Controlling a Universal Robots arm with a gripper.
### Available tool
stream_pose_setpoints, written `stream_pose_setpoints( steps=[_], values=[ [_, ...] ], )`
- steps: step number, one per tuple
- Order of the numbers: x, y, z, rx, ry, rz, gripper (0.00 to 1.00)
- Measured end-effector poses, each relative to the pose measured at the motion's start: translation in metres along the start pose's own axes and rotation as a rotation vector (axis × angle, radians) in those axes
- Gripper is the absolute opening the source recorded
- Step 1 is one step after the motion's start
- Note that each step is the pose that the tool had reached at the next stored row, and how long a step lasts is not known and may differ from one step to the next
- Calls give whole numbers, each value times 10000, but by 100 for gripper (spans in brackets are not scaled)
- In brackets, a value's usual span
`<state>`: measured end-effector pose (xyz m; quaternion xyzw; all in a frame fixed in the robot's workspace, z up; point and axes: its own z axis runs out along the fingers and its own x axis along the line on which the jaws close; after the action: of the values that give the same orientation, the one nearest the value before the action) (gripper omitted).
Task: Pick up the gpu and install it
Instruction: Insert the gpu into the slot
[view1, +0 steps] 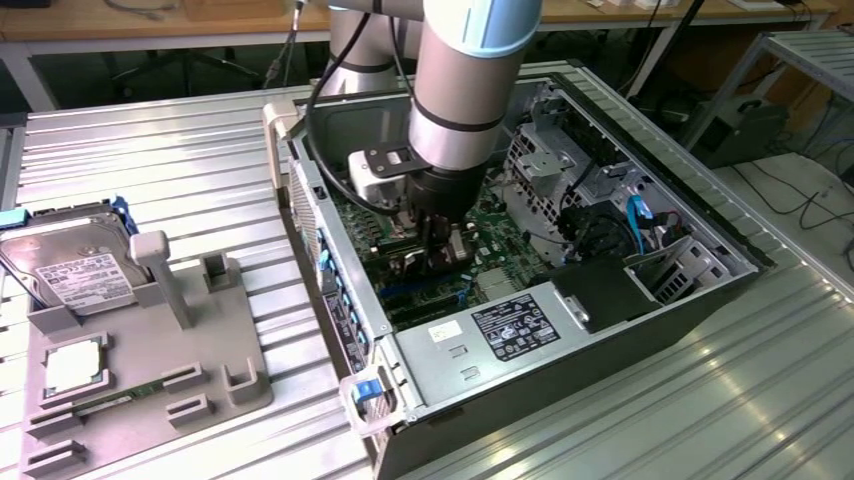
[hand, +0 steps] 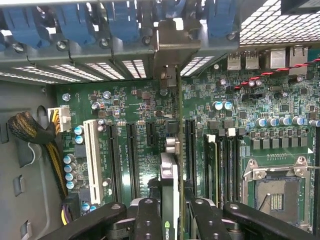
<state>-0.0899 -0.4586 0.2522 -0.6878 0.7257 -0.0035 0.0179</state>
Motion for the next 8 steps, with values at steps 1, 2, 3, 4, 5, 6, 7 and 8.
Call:
stream_pose_setpoints(
  steps=[1, 2, 3, 4, 5, 6, 7, 8],
  values=[
    [0, 11, 4, 1, -5, -3, 27],
    [0, 11, 5, 0, -5, -2, 27],
    [0, 12, 5, 0, -6, -1, 27],
    [0, 13, 5, 0, -5, 0, 27],
    [0, 13, 5, 0, -5, 0, 27],
    [0, 13, 5, 0, -5, 0, 27],
    [0, 13, 5, -3, -5, 0, 27],
    [0, 13, 5, -10, -4, 0, 27]
  ],
)
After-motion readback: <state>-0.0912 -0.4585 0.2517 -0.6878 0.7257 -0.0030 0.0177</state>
